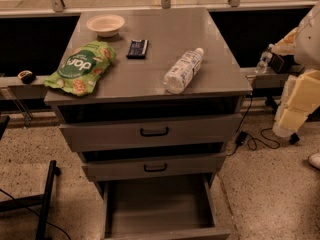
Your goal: Place green rice chip bag into bottom drawer
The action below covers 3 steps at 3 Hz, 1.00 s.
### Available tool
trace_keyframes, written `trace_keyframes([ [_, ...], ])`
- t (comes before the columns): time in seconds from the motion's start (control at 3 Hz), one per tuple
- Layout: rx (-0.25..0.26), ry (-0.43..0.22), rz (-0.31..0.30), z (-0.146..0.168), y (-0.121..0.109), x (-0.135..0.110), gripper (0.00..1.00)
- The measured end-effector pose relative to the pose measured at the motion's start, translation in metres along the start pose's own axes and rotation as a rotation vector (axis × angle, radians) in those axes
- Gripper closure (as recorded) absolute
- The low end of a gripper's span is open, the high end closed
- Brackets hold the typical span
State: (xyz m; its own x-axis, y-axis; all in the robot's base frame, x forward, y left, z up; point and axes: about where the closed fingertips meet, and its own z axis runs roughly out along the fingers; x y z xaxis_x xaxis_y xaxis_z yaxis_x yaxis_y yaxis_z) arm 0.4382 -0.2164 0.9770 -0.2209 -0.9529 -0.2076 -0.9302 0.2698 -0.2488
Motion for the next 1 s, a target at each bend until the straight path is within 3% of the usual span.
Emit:
trace_keyframes([
  [0.33,0.003,0.009,-0.016,0.003,-0.001,-0.003,0.00],
  [0.67,0.028,0.110,-0.202,0.040,-0.009,-0.035,0.00],
  [1.0,0.053,0.221,-0.559,0.101,-0.011,-0.088,0.00],
])
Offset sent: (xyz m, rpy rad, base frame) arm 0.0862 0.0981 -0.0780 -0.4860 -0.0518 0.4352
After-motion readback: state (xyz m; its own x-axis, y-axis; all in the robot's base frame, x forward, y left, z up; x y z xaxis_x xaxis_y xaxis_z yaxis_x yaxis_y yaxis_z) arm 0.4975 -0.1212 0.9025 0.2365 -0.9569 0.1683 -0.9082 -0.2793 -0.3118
